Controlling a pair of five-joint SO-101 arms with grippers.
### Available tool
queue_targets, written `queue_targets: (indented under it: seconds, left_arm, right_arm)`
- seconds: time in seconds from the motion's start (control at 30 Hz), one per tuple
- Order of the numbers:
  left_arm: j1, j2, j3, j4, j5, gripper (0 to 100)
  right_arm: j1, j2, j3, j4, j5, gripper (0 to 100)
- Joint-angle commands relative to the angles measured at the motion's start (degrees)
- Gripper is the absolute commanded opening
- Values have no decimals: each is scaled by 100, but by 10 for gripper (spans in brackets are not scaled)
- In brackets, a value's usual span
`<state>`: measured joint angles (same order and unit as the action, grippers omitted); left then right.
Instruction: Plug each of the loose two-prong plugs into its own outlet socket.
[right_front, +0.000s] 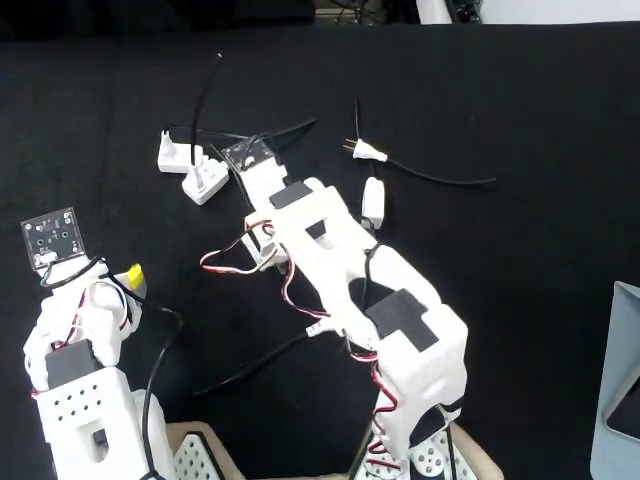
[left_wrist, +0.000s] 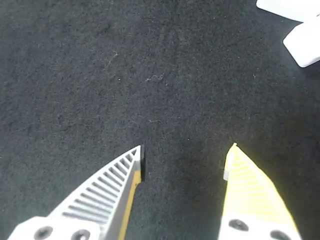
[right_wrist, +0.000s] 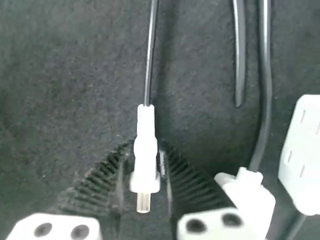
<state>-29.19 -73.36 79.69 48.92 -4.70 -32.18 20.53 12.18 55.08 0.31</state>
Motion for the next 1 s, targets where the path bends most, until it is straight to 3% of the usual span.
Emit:
queue_targets:
  seconds: [0.0, 0.23, 0.43, 0.97]
  left_arm:
    - [-48, -70, -22, -105, -26, 267]
    - [-48, -70, -22, -105, -26, 267]
    - [-48, -70, -22, -97, -26, 267]
    - [-48, -70, -22, -97, -26, 267]
  right_arm:
    - [70, -66, -66, -105, 44, 23]
    - [97, -22, -295, -97, 70, 25]
    - [70, -13, -505, 220, 44, 104]
    - [114, 523, -848, 237, 79, 13]
